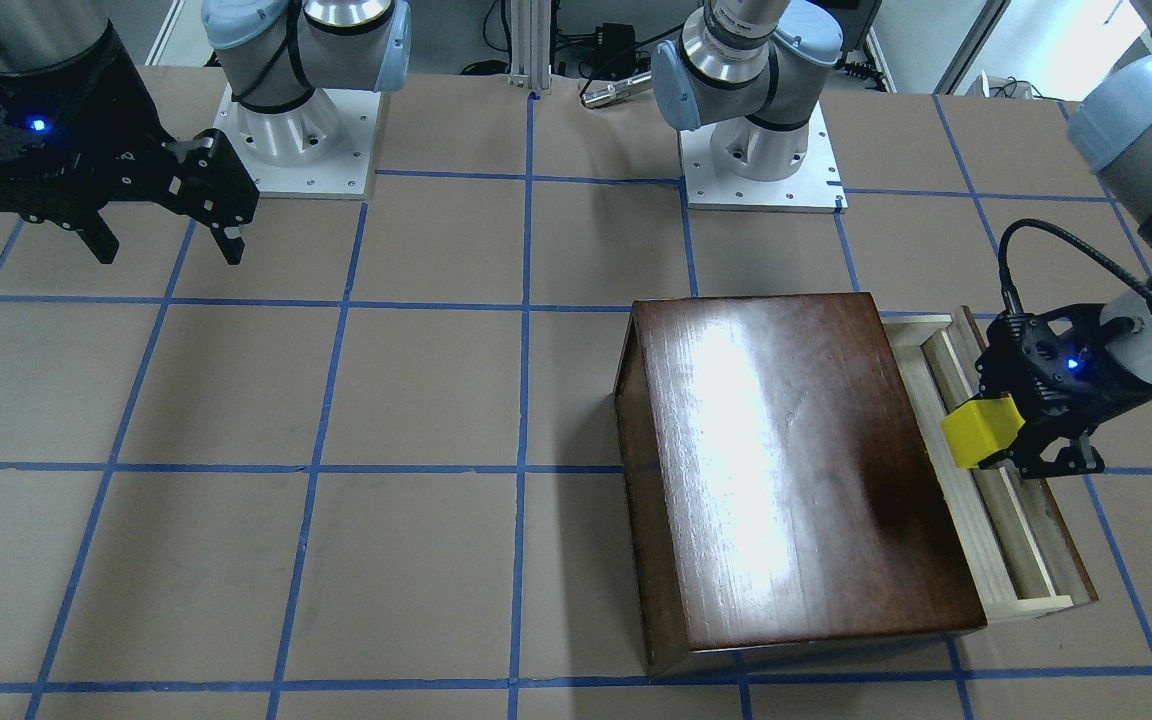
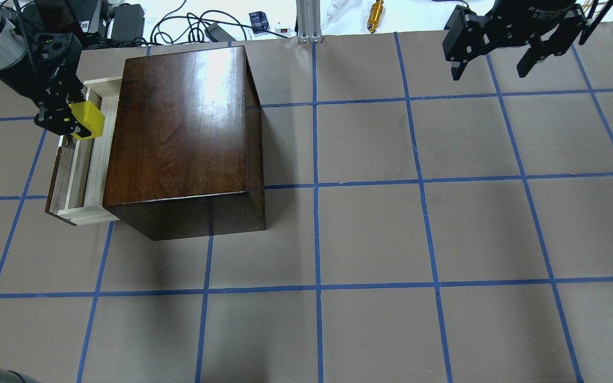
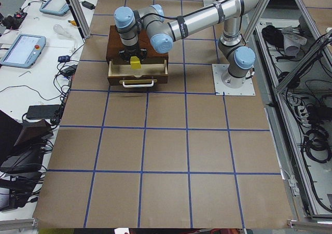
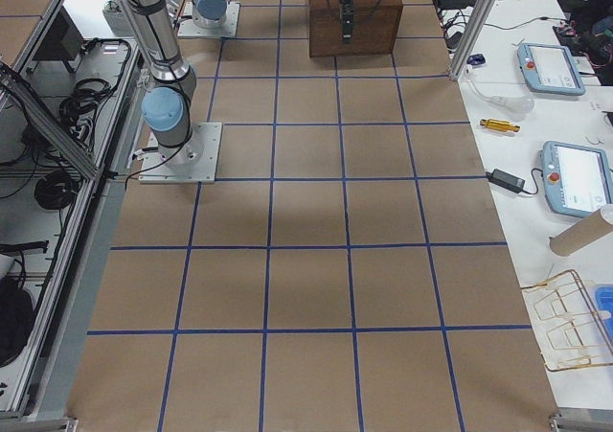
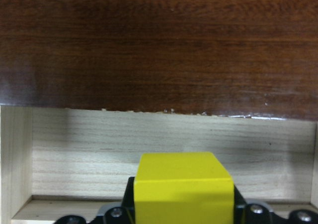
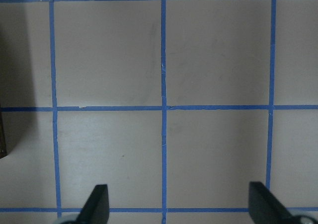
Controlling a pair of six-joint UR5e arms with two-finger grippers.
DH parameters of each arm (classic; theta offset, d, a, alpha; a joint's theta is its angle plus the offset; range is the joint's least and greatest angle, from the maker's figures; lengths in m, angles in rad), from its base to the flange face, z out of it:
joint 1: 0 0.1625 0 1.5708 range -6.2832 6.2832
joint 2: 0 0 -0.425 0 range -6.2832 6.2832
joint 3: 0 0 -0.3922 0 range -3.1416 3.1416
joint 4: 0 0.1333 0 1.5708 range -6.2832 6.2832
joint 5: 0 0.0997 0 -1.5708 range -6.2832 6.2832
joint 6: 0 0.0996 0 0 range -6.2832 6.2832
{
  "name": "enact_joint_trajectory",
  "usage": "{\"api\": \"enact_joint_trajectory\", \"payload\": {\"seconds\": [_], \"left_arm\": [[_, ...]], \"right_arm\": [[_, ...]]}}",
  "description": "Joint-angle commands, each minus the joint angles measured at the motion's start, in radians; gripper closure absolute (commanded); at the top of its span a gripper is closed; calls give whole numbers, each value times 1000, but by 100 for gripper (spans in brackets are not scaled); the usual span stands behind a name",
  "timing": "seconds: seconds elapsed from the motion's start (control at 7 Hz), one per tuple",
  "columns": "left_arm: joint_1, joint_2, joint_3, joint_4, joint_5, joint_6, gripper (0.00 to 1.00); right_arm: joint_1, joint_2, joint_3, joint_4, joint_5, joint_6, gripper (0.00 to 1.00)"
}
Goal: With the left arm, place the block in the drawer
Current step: 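Lower the yellow cube into the open drawer with the left gripper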
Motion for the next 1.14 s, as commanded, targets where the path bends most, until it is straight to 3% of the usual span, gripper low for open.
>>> {"api": "enact_joint_trajectory", "payload": {"seconds": [0.0, 0.43, 0.57, 0.86, 1.0], "left_arm": [[2, -2, -45, 59, 1, 23, 96], [6, -8, -80, 91, 28, 23, 93], [6, -9, -103, 132, 27, 20, 73], [6, -9, -170, 247, 27, 15, 63], [6, -6, -183, 271, 28, 7, 43]], "right_arm": [[0, -1, 0, 0, 1, 0, 0], [-1, 0, 0, 0, 1, 0, 0], [-2, -1, 0, 0, -1, 0, 0], [0, -1, 0, 0, 1, 0, 0], [-1, -1, 0, 0, -1, 0, 0]]}}
